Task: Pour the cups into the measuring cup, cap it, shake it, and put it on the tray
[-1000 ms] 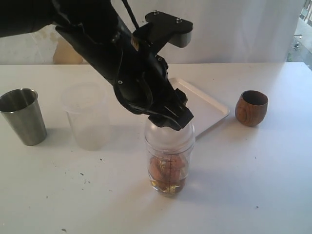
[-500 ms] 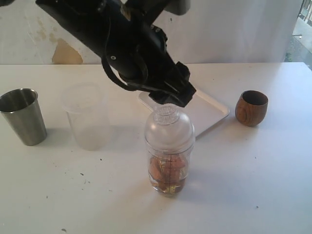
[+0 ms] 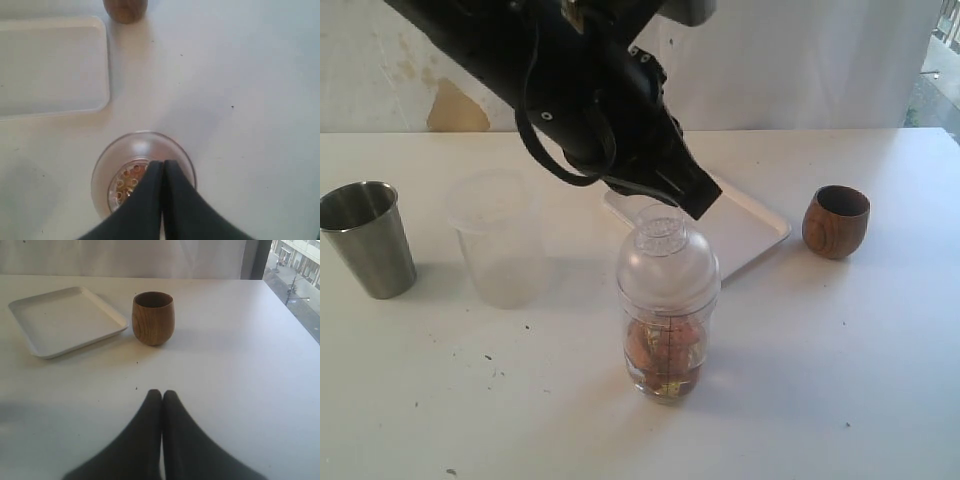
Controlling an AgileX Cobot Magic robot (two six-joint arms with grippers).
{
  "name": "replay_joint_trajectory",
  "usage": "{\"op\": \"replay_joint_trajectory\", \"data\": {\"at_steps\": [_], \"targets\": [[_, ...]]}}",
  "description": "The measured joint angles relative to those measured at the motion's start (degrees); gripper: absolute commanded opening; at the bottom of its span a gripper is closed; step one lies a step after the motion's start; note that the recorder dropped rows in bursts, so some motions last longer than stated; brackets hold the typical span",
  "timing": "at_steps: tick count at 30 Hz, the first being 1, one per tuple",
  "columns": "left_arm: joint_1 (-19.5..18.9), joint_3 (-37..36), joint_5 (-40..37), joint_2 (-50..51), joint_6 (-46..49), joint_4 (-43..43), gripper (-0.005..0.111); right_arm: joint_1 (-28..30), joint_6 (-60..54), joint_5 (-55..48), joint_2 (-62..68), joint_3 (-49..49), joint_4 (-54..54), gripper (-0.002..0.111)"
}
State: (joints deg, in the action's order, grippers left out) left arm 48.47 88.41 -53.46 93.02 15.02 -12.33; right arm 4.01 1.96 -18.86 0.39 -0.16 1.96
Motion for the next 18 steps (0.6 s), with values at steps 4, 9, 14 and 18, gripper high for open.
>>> {"op": "replay_joint_trajectory", "data": {"at_steps": [4, 9, 14, 18], "targets": [[0.0, 0.0, -0.1, 1.8, 0.4, 0.0, 0.000, 0.0, 0.0, 0.0, 0.0, 0.0, 0.0, 0.000], [0.0, 0.0, -0.3, 3.2, 0.4, 0.0, 0.000, 0.0, 0.0, 0.0, 0.0, 0.0, 0.0, 0.000], [0.0, 0.0, -1.0, 5.1, 0.6, 0.0, 0.000, 0.0, 0.0, 0.0, 0.0, 0.0, 0.0, 0.000], [0.0, 0.0, -0.8, 5.3, 0.6, -0.1, 0.000, 0.0, 0.0, 0.0, 0.0, 0.0, 0.0, 0.000]]}}
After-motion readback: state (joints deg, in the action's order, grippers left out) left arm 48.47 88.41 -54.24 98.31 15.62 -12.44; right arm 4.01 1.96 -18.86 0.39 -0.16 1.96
